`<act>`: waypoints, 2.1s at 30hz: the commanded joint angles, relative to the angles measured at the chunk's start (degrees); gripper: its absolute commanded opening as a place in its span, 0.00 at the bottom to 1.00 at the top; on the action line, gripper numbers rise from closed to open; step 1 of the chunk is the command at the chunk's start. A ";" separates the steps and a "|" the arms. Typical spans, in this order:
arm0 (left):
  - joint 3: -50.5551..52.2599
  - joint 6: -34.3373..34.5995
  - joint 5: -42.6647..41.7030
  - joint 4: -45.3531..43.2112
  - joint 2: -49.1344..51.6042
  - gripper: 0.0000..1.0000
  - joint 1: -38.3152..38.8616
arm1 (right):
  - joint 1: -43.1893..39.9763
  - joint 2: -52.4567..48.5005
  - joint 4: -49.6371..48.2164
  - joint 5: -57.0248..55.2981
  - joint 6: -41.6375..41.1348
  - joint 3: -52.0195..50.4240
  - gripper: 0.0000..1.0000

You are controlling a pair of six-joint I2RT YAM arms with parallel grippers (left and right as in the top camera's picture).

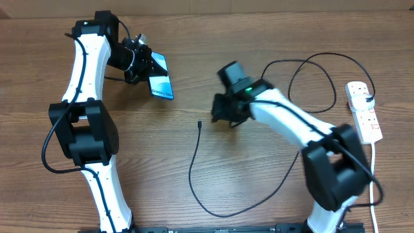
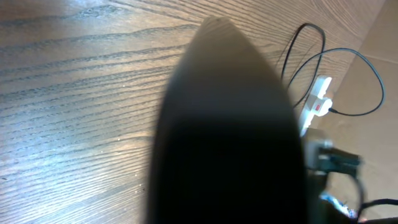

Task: Plug charger to phone and switch on socket
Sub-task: 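Lower the right gripper onto the black cable's plug on the table, then close the right gripper on the cable's USB-C plug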

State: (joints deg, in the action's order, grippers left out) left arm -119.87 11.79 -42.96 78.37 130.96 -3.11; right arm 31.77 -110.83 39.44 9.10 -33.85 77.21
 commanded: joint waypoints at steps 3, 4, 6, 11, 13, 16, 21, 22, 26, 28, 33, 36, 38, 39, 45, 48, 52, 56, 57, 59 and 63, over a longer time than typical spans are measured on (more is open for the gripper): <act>-0.59 -1.31 -0.42 0.17 -0.55 0.04 0.13 | 3.48 -4.20 -4.17 -2.62 -0.39 0.00 0.34; -0.59 -1.31 0.31 0.17 -0.55 0.04 0.13 | 3.96 -4.68 -4.72 -2.60 -0.22 0.00 0.34; -0.59 -1.29 1.60 0.17 -0.55 0.04 0.13 | 4.94 -5.51 -5.53 -2.62 -0.22 0.00 0.33; -0.59 -1.29 1.60 0.13 -0.55 0.04 0.13 | 6.38 -5.99 -6.67 -2.67 1.36 0.00 0.32; -0.59 -1.31 1.60 0.13 -0.55 0.04 0.13 | 6.49 -6.01 -7.08 -2.67 1.33 0.00 0.27; -0.59 -1.29 1.60 0.13 -0.55 0.04 0.13 | 6.49 -6.16 -7.34 -2.64 1.29 0.00 0.25; -0.59 -1.29 1.60 0.11 -0.55 0.04 0.13 | 6.82 -7.67 -7.48 -2.25 1.27 0.00 0.24; -0.59 -1.29 1.60 0.13 -0.55 0.04 0.13 | 6.95 -7.91 -7.54 -1.55 1.27 0.00 0.24; -0.59 -1.29 1.57 0.00 -0.55 0.04 0.13 | 7.67 -8.57 -7.96 -0.66 1.29 0.00 0.23; -0.59 -1.29 1.57 0.00 -0.55 0.04 0.13 | 7.78 -8.57 -7.87 -0.96 1.27 0.00 0.20; -0.59 -1.29 1.57 0.00 -0.55 0.04 0.13 | 7.82 -8.59 -6.67 -1.79 1.22 0.00 0.13; -0.59 -1.29 1.55 -0.04 -0.55 0.04 0.13 | 7.98 -8.59 -6.19 -2.80 1.14 0.00 0.10; -0.59 -1.29 1.55 -0.04 -0.55 0.04 0.13 | 8.61 -8.59 -6.16 -4.44 1.03 0.00 0.07; -0.59 -1.29 1.55 -0.07 -0.55 0.04 0.13 | 9.03 -8.59 -6.19 -5.46 1.03 0.00 0.04; -0.59 -1.29 1.57 -0.26 -0.55 0.04 0.13 | 11.52 -8.57 -6.58 -13.35 1.11 0.35 0.04; -0.59 -1.27 1.55 -0.28 -0.55 0.04 0.13 | 11.63 -8.55 -3.61 -18.16 5.68 3.48 0.04; -0.59 -1.27 1.57 -0.48 -0.55 0.04 0.13 | 11.15 -8.55 4.68 -25.59 10.78 9.66 0.04; -0.59 -1.29 1.60 -0.48 -0.55 0.04 0.11 | 9.53 -8.55 8.90 -26.03 13.38 11.43 0.04; -0.59 -1.29 1.60 -0.50 -0.55 0.04 0.13 | 9.01 -8.57 9.60 -26.01 13.35 11.23 0.04; -0.59 -1.31 1.62 -0.50 -0.55 0.04 0.13 | 8.22 -8.59 10.16 -26.01 13.33 10.16 0.04; -0.59 -1.29 1.60 -0.81 -0.55 0.04 0.13 | 7.78 -8.59 9.81 -25.97 13.38 8.33 0.04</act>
State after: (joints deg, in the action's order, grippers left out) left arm -119.87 11.77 -40.25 77.91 130.96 -3.09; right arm 39.72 -119.13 49.45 -15.31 -21.65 86.83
